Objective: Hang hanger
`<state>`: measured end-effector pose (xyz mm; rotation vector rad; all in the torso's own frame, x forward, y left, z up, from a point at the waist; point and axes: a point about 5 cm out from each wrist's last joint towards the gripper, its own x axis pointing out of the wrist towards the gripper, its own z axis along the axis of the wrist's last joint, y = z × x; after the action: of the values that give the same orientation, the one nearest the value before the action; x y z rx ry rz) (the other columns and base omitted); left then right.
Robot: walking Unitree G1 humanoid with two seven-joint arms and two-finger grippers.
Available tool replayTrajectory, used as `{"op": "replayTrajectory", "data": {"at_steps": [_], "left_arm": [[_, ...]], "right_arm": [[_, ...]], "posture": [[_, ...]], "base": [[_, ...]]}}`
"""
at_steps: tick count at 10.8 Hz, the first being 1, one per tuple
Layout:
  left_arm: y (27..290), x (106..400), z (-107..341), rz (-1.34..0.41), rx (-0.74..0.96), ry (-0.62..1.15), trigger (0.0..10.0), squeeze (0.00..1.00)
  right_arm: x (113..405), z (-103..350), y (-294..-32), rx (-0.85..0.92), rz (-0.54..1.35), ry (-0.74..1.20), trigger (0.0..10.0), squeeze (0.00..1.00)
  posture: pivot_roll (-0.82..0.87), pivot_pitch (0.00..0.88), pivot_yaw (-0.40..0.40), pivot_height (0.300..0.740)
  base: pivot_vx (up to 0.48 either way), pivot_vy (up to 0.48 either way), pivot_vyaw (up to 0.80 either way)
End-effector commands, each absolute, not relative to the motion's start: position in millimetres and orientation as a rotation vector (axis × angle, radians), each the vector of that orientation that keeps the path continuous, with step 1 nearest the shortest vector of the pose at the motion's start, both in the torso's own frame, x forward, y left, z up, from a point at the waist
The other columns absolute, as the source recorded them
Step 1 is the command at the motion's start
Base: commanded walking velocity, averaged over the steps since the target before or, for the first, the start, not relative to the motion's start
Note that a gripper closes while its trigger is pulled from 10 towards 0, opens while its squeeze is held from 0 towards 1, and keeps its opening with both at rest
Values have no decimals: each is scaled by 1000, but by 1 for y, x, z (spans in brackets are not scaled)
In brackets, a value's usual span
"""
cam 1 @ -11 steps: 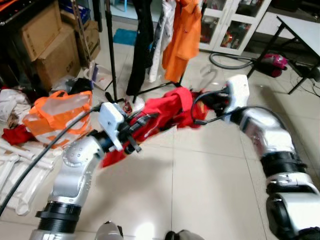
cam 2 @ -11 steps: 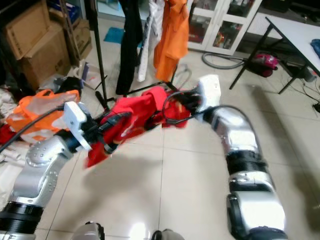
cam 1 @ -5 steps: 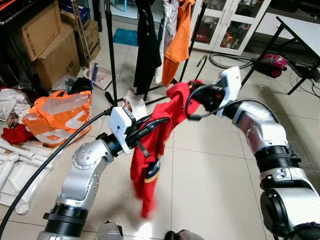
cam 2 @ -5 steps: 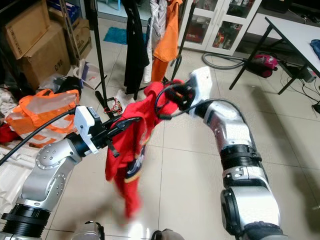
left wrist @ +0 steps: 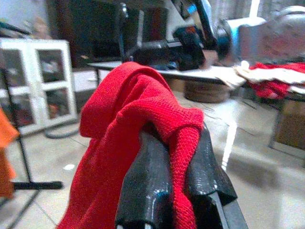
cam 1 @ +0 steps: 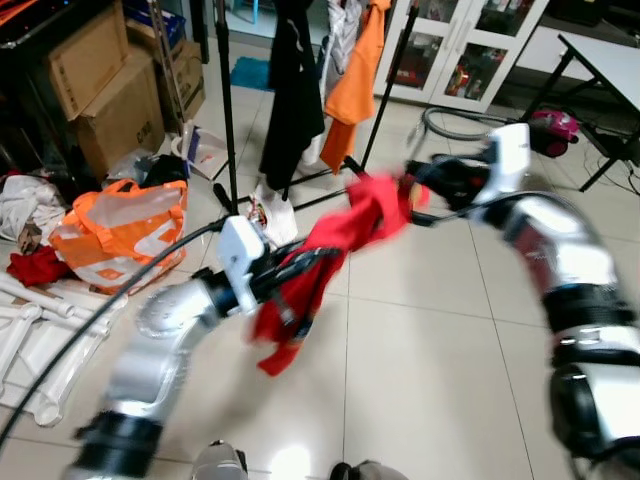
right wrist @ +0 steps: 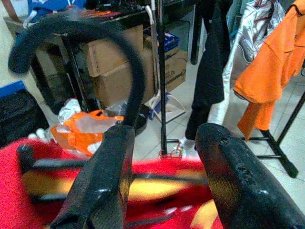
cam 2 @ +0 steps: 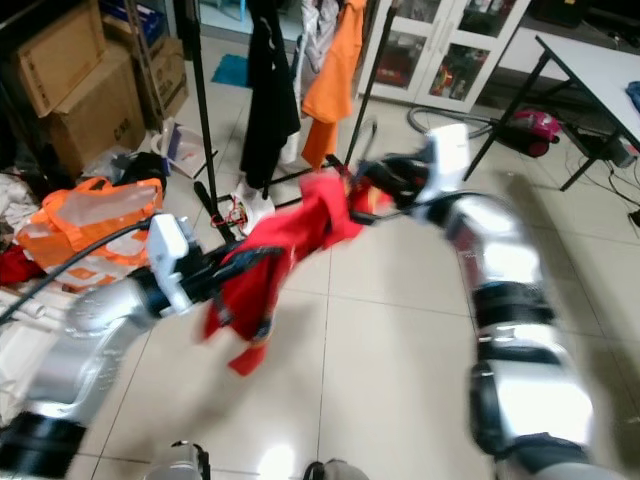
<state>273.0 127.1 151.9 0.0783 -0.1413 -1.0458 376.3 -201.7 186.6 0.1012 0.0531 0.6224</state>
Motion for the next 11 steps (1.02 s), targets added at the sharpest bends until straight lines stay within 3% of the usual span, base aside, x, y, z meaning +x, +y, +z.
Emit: {"op": "replayTrajectory", "data": {"at_steps": [1,7,11], "left_arm": [[118,266,160,-1137,73,-180,10000,0],[144,261,188,-1239,-41,-177,10000,0],[150,254,198,-1315,-70,-156,10000,0]], "right_arm": [[378,198,-205,77,639,27,10000,0],[366,181,-227,175,833,154,10000,0],[361,170,-227,202,885,182,10000,0]], "posture": [[92,81,-137,740],[110,70,-140,740],[117,74,-133,740]], "base": [[0,0,0],[0,0,0],[0,0,0]]}}
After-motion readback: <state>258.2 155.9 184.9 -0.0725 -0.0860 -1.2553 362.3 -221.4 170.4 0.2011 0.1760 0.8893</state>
